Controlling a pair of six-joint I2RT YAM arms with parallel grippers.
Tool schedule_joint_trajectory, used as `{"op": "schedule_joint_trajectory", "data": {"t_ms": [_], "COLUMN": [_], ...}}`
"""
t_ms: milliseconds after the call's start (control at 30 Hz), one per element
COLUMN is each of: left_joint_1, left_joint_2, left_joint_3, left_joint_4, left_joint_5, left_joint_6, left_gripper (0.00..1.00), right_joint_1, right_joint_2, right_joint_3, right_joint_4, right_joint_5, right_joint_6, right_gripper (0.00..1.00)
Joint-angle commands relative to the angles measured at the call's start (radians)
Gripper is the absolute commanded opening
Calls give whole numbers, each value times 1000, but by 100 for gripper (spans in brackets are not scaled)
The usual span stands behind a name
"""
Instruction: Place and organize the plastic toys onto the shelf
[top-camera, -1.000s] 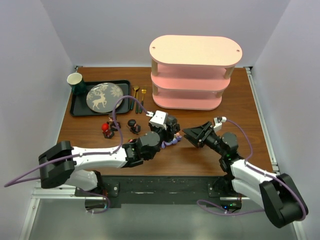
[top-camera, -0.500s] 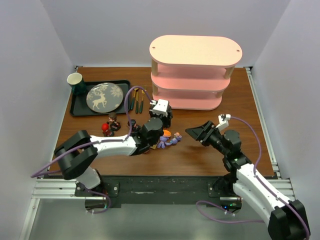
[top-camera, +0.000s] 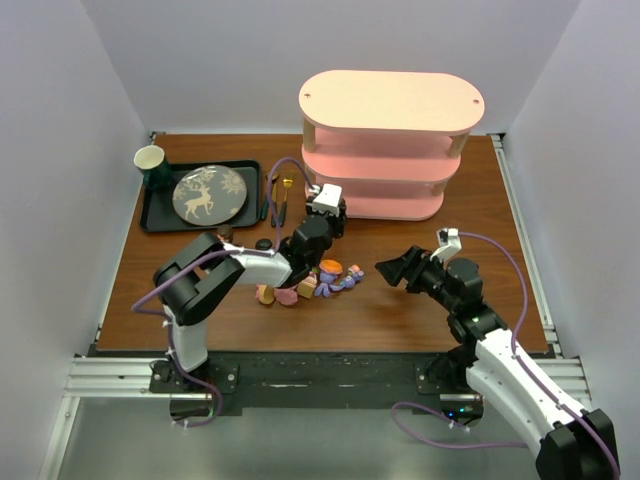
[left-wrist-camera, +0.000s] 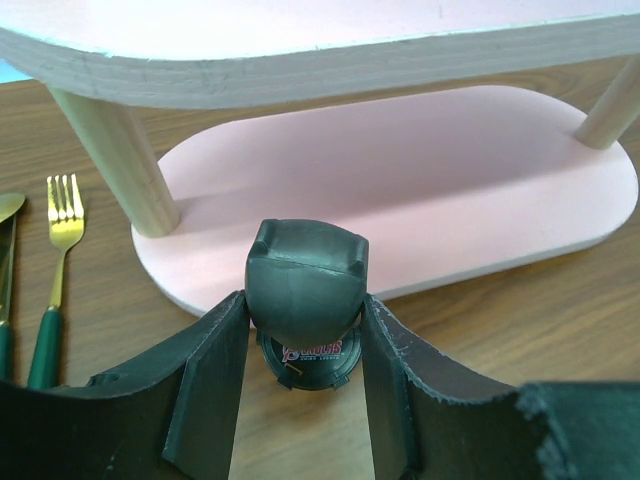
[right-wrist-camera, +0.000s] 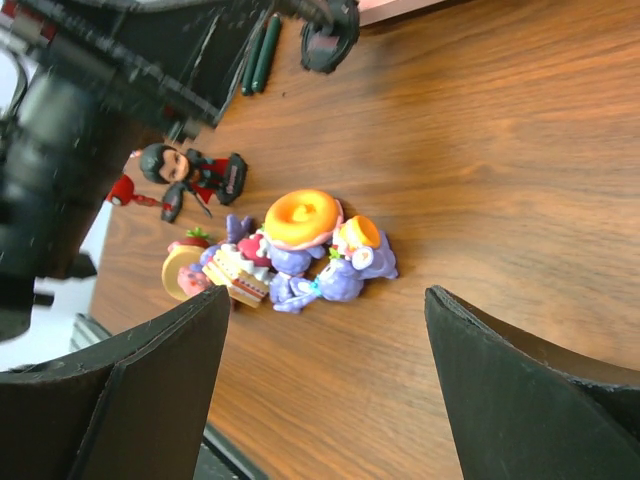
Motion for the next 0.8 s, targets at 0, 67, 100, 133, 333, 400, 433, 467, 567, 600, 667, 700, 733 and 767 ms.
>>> {"op": "schedule_joint_trajectory", "data": {"t_ms": [0,67,100,133,333,400,433,467,567,600,667,700,733,767], "left_joint_1": [16,19,21,21,25,27,30,30,33,34,36,39,41,44], "left_joint_2": [39,54,61,65,99,105,114,117,134,139,153,159,168,173], "left_joint_3": [62,70,76,81,96,104,107,110,112,115,128,132,136,142], "left_joint_4": [172,195,196,197,243,249,252,260,290,292,295,295,294,292], "left_joint_5": [19,18,16,13,-27,-33,-39,-44,-60,-64,-68,-68,-70,-73], "left_joint_6": [28,38,45,50,74,74,74,76,78,76,73,70,70,70], "left_gripper": [7,7,7,7,7,8,8,8,9,9,9,9,9,9], "right_joint_1": [5,2,3,2,3,3,2,2,2,3,3,3,2,3], "right_joint_2": [-6,5,7,10,2,-7,-9,-10,-6,-3,7,7,8,8], "right_joint_3": [39,41,44,45,51,51,51,51,56,56,56,57,57,56], "right_joint_4": [-6,-7,-7,-7,-12,-23,-24,-29,-32,-32,-30,-30,-30,-29], "right_joint_5": [26,23,20,18,11,11,12,11,12,11,7,9,9,11], "right_joint_6": [-76,-86,-91,-91,-100,-103,-105,-108,-115,-117,-120,-119,-122,-123], "right_gripper": [83,83,83,83,83,83,83,83,83,83,83,83,82,82]}}
